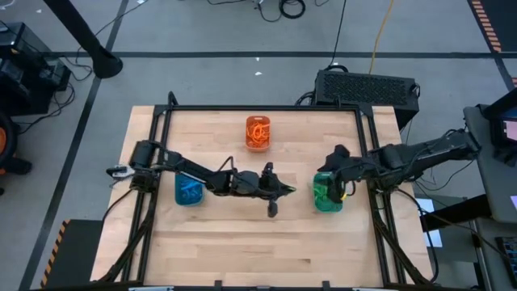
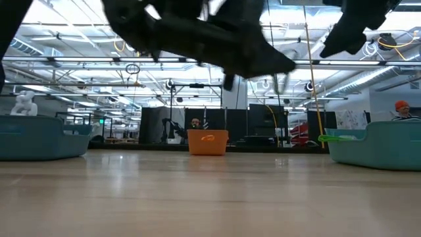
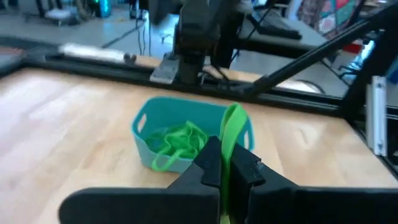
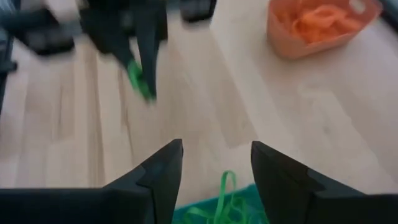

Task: Sort rubber bands into baskets
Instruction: Put the green rubber band into the green bin

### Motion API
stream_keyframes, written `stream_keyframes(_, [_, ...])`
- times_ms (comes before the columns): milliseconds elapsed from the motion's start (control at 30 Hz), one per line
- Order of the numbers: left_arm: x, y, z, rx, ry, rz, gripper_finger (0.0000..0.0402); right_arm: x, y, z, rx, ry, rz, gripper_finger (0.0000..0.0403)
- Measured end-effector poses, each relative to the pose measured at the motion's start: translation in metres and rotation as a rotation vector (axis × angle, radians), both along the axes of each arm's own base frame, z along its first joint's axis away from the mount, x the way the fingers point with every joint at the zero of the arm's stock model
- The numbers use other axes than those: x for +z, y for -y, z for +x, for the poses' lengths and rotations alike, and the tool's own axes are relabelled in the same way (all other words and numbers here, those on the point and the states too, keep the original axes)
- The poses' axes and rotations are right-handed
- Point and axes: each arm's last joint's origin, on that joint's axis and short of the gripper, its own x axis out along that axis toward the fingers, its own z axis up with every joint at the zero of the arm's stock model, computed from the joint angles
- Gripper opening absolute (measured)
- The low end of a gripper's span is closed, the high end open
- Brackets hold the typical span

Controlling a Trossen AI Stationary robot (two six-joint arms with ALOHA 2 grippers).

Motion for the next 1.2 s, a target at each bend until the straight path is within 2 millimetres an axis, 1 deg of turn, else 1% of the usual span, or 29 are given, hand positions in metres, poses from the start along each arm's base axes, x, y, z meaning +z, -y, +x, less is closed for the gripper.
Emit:
stream_keyframes(67, [-0.008, 0.001, 0.015, 0.016, -0.005, -0.029, 0.0002, 0.005, 0.002, -0.006, -0.016, 0.038, -0.005, 0.0182])
stream_keyframes(133, [-0.015, 0.002, 0.038, 0.025, 0.008, -0.061, 0.0001, 0.010, 0.003, -0.011, -0.016, 0.070, 0.001, 0.0182])
stream_keyframes(233, [-0.026, 0.001, 0.071, 0.020, 0.023, -0.062, 0.0001, 0.016, 0.004, -0.015, -0.017, 0.121, 0.011, 0.0183])
stream_keyframes(367, [-0.027, -0.009, 0.107, 0.015, 0.085, -0.060, 0.0001, 0.021, 0.006, -0.021, -0.015, 0.155, 0.026, 0.0183])
stream_keyframes(467, [-0.030, -0.018, 0.130, 0.006, 0.079, -0.092, 0.0001, 0.023, 0.007, -0.025, -0.014, 0.175, 0.032, 0.0183])
stream_keyframes(533, [-0.036, -0.023, 0.143, 0.004, 0.034, -0.107, 0.0001, 0.025, 0.007, -0.027, -0.014, 0.188, 0.036, 0.0183])
stream_keyframes(600, [-0.037, -0.026, 0.153, 0.001, 0.002, -0.110, 0.0001, 0.026, 0.008, -0.028, -0.013, 0.192, 0.036, 0.0183])
stream_keyframes(733, [-0.027, -0.030, 0.163, -0.004, -0.006, -0.108, 0.0001, 0.027, 0.007, -0.029, -0.013, 0.201, 0.039, 0.0183])
stream_keyframes(867, [-0.030, -0.029, 0.164, -0.013, -0.026, -0.068, 0.0007, 0.026, 0.008, -0.029, -0.015, 0.198, 0.036, 0.0183])
stream_keyframes(1000, [-0.030, -0.030, 0.164, -0.018, -0.028, -0.037, 0.0028, 0.027, 0.007, -0.028, -0.016, 0.205, 0.038, 0.0183])
stream_keyframes(1200, [-0.033, -0.032, 0.163, -0.015, -0.061, -0.027, 0.0076, 0.027, 0.008, -0.028, -0.017, 0.200, 0.036, 0.0183])
